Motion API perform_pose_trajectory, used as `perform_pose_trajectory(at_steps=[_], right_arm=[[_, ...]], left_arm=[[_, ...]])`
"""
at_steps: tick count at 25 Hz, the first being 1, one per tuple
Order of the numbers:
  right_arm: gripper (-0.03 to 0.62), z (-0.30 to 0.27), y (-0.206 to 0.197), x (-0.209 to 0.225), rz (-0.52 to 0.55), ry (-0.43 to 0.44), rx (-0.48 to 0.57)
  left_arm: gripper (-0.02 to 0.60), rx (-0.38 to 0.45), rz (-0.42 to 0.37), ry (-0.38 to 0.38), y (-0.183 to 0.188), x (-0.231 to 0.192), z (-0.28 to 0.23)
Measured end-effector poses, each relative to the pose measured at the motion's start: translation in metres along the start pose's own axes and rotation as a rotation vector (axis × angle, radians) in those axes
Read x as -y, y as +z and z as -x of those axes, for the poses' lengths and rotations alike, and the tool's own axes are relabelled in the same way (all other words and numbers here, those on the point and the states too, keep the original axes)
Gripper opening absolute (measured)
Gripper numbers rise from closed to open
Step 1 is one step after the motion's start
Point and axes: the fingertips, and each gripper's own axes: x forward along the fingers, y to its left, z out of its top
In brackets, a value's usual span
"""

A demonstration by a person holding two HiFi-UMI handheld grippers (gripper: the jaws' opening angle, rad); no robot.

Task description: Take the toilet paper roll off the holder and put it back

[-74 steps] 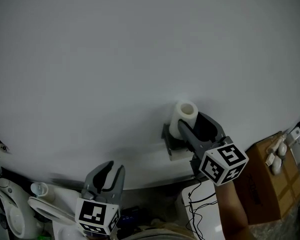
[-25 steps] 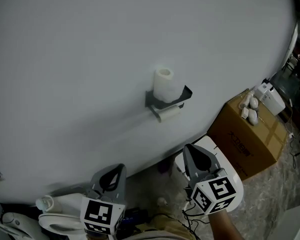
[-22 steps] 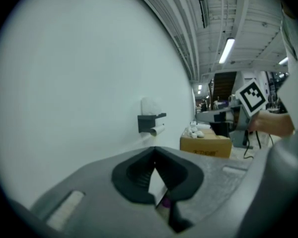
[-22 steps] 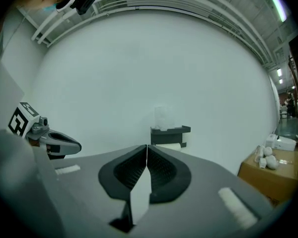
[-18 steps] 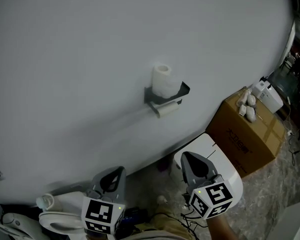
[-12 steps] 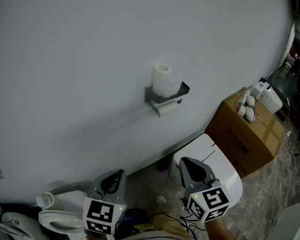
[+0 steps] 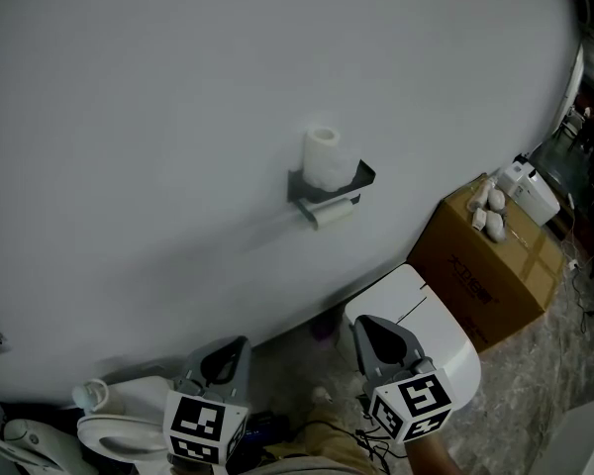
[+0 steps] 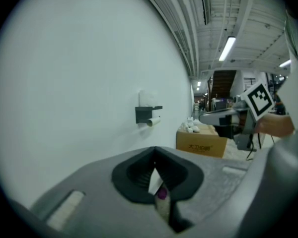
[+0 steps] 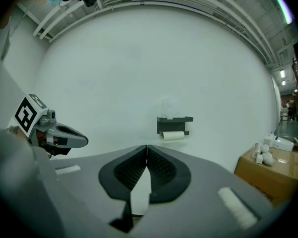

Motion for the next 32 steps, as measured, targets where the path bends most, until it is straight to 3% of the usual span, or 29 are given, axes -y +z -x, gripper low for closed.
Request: perform_pose_trajectory(at_steps=[32], right_arm=[[0.006,-0.0018,-0.0049,0.0015,-0.022,0.0,-0.019]], left_arm=[[-0.005,0.002,0.008,-0.014,-0.0003,0.0021,-0.0031]])
